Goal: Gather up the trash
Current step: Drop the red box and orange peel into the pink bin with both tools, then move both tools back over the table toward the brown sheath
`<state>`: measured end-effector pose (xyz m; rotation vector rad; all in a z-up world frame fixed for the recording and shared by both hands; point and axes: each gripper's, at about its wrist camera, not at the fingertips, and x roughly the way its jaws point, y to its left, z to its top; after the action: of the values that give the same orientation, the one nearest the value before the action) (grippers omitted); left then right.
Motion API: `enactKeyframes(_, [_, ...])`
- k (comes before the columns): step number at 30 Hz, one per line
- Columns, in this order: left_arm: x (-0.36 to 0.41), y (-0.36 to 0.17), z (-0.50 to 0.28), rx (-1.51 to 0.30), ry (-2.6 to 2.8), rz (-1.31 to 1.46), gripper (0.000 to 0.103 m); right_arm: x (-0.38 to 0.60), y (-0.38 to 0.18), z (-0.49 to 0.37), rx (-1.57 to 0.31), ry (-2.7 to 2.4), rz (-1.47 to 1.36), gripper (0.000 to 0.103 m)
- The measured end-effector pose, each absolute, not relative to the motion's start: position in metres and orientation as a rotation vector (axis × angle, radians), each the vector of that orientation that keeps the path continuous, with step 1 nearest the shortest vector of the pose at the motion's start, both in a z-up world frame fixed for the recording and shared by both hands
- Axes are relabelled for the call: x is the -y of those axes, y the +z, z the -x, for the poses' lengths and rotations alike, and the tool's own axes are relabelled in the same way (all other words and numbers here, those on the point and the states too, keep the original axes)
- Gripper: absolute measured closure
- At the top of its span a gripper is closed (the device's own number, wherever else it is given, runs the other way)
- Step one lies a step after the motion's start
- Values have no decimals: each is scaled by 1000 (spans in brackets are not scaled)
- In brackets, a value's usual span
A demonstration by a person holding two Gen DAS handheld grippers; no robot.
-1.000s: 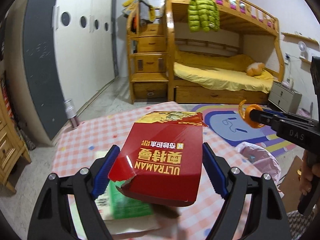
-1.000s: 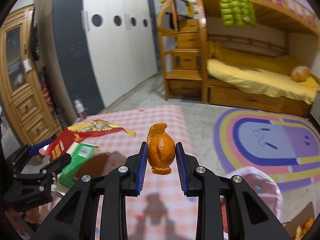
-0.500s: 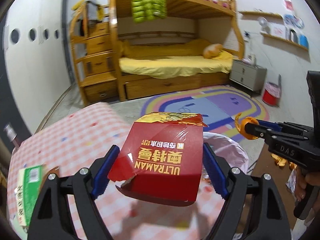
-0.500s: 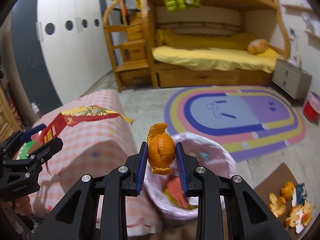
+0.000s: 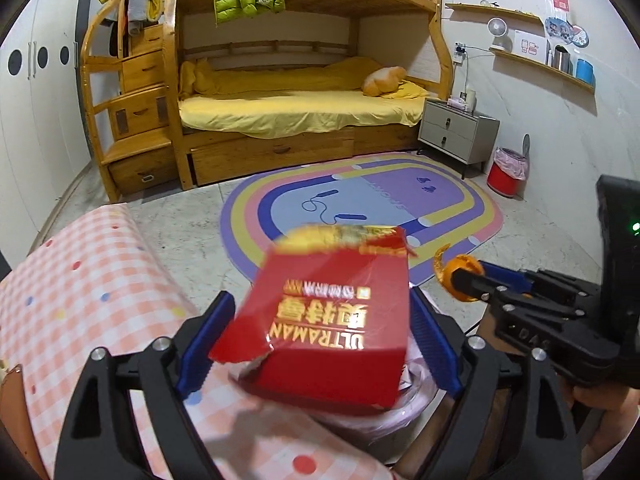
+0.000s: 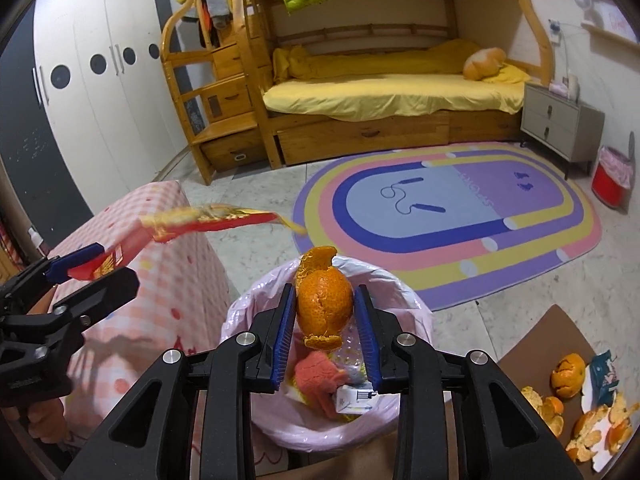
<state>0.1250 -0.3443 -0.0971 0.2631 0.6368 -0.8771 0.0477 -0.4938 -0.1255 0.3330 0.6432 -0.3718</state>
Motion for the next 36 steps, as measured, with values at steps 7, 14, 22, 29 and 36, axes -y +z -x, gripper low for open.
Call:
enactKeyframes(7, [328,-91,-133,-632,-841,-208,12,492,-126,-43,-630,-384,-350,47])
enactKeyframes(14, [292,-70,-134,-603,-722,-192,12,468,-98,-37,-612,-346,-328,47])
enactKeyframes(22, [209,-30,-134,-590,-572,-151,12,398,-46,-50,-607,-238,-266,47])
enactKeyframes(29, [123,-14,-129,-616,-406,-133,11,316,-15,-69,-608,-65,-201,43])
enactKeyframes(36, [35,-25,-129,-648,-223,-112,11,252,-15,-91,-613,87,-124,40])
